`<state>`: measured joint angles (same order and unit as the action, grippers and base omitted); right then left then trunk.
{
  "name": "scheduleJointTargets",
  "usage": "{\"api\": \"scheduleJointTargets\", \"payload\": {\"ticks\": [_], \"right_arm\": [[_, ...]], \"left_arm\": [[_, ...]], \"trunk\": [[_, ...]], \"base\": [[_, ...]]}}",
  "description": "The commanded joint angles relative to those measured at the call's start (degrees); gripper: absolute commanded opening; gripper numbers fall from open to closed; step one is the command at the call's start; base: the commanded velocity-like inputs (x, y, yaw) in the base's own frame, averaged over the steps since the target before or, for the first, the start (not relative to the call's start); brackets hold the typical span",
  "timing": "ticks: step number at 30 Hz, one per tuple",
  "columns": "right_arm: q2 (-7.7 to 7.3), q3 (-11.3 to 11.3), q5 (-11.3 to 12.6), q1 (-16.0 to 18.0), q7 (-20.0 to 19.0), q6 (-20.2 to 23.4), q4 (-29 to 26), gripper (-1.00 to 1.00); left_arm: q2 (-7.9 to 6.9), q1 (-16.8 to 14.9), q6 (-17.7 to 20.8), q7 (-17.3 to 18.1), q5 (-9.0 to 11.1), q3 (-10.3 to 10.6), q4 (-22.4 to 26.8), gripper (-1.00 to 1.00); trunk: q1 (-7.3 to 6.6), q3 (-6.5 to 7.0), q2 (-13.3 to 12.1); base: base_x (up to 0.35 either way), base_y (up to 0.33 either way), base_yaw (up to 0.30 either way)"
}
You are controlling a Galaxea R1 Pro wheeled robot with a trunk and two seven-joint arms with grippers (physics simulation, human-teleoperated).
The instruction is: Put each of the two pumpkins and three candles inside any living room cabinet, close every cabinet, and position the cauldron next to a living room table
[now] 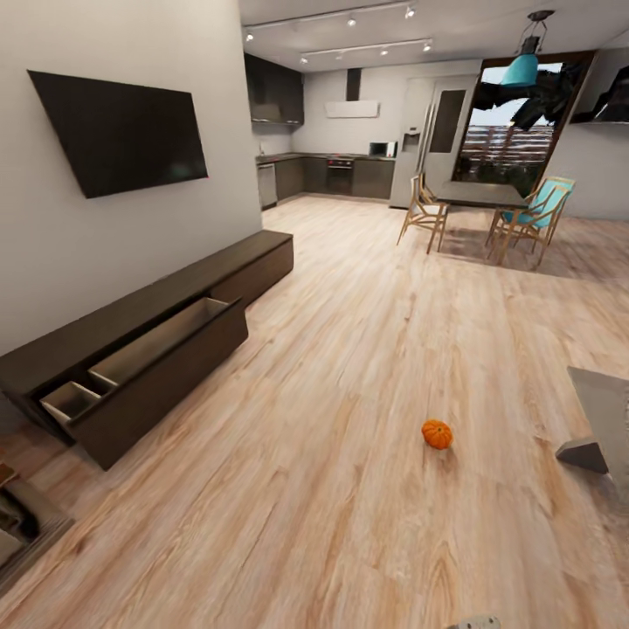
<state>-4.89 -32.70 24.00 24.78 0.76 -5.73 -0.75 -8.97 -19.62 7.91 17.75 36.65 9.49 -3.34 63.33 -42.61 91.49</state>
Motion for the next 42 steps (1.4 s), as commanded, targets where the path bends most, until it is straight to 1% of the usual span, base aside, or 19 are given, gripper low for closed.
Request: {"api": "scheduleJointTargets", "payload": {"ticks": [1, 7, 17, 23, 42], "right_arm": [[-0.01, 0.0, 0.1, 0.0, 0.0, 0.0, 0.0, -1.00], [0.04, 0.0, 0.0, 0.0, 0.0, 0.0, 0.0, -1.00], [-0.11, -0.3, -0.4, 0.0, -0.1, 0.1, 0.1, -1.00], [-0.08, -0.3, -0.2, 0.0, -0.1, -0.1, 0.0, -1.00], [0.21, -0.2, -0.2, 0.0, -0.1, -0.2, -0.3, -1.00]], "left_arm": [[0.00, 0.0, 0.0, 0.0, 0.0, 0.0, 0.0, 1.00], [0.00, 0.0, 0.0, 0.0, 0.0, 0.0, 0.0, 1.00], [0.00, 0.0, 0.0, 0.0, -0.1, 0.0, 0.0, 1.00], [0.00, 0.0, 0.0, 0.0, -0.1, 0.0, 0.0, 1.00], [0.01, 0.0, 0.0, 0.0, -0.1, 0.0, 0.0, 1.00]], "trunk": [[0.00, -0.05, 0.0], [0.00, -0.41, 0.0], [0.00, -0.47, 0.0], [0.00, -0.48, 0.0], [0.00, -1.75, 0.0]], "base": [[0.337, 0.000, -0.234], [0.337, 0.000, -0.133], [0.337, 0.000, -0.007], [0.337, 0.000, 0.002], [0.337, 0.000, 0.162]]}}
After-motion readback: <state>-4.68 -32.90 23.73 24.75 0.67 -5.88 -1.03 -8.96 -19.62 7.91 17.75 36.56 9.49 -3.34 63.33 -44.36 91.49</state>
